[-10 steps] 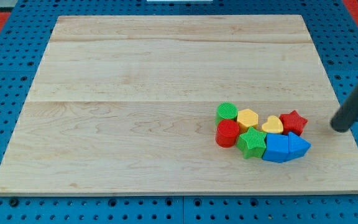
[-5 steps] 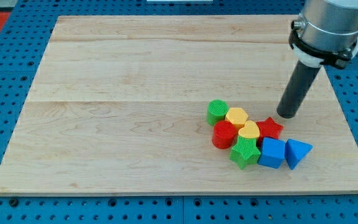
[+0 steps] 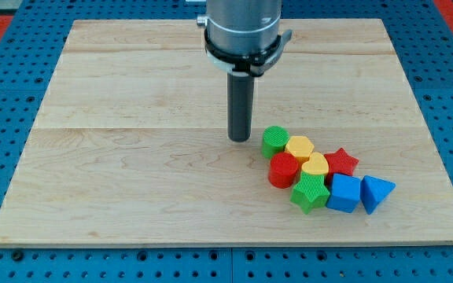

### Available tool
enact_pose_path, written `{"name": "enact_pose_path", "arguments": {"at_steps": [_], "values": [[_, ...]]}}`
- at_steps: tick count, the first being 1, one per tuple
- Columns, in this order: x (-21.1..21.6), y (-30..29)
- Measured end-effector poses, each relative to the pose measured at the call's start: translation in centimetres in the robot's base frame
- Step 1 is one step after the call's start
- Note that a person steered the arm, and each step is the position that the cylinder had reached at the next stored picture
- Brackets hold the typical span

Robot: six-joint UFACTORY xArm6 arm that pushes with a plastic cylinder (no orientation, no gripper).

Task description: Move the group of blocks to the bottom right corner

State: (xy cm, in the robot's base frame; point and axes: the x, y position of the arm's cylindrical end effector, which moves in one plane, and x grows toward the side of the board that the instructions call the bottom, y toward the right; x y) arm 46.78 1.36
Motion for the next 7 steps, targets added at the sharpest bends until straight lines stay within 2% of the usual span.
{"name": "enact_pose_path", "arguments": {"at_steps": [4,6,7], "values": [[-0.5,3.7],[-4.4,4.6],[-4.0,6.1]]}}
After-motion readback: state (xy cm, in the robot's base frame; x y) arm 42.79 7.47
